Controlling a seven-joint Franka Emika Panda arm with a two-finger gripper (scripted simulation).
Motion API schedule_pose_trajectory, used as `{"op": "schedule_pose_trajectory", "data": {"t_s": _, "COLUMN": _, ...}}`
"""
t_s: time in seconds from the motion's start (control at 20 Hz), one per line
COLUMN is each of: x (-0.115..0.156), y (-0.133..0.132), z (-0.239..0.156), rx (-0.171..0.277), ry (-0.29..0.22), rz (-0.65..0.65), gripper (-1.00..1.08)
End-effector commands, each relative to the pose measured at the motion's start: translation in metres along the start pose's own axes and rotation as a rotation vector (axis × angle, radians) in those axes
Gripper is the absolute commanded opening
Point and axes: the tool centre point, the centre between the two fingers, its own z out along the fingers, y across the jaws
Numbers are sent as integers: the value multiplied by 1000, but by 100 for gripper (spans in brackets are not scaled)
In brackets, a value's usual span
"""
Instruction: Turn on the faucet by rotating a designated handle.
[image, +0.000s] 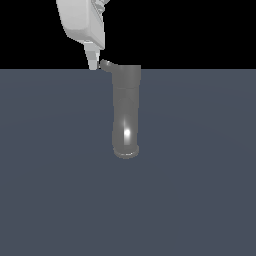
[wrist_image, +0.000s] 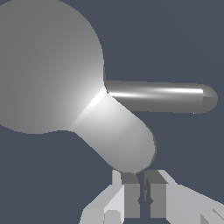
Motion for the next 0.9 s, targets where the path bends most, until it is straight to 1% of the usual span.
{"op": "schedule_pose_trajectory", "data": {"t_s": 0.0, "x": 7, "y": 2, "z": 0, "rx": 0, "ry": 1, "rz": 4, "gripper": -100}}
{"op": "schedule_pose_trajectory", "data": {"t_s": 0.6, "x": 82, "y": 21, "z": 0, "rx": -2, "ry": 1, "rz": 32, "gripper": -100}}
{"op": "schedule_pose_trajectory", "data": {"t_s": 0.65, "x": 82, "y": 21, "z": 0, "rx": -2, "ry": 1, "rz": 32, "gripper": -100}}
{"op": "schedule_pose_trajectory", "data": {"t_s": 0.7, "x": 46, "y": 21, "z": 0, "rx": -4, "ry": 0, "rz": -29, "gripper": -100}}
{"op": "schedule_pose_trajectory", "data": {"t_s": 0.85, "x": 63, "y": 15, "z": 0, "rx": -4, "ry": 1, "rz": -18, "gripper": -100}}
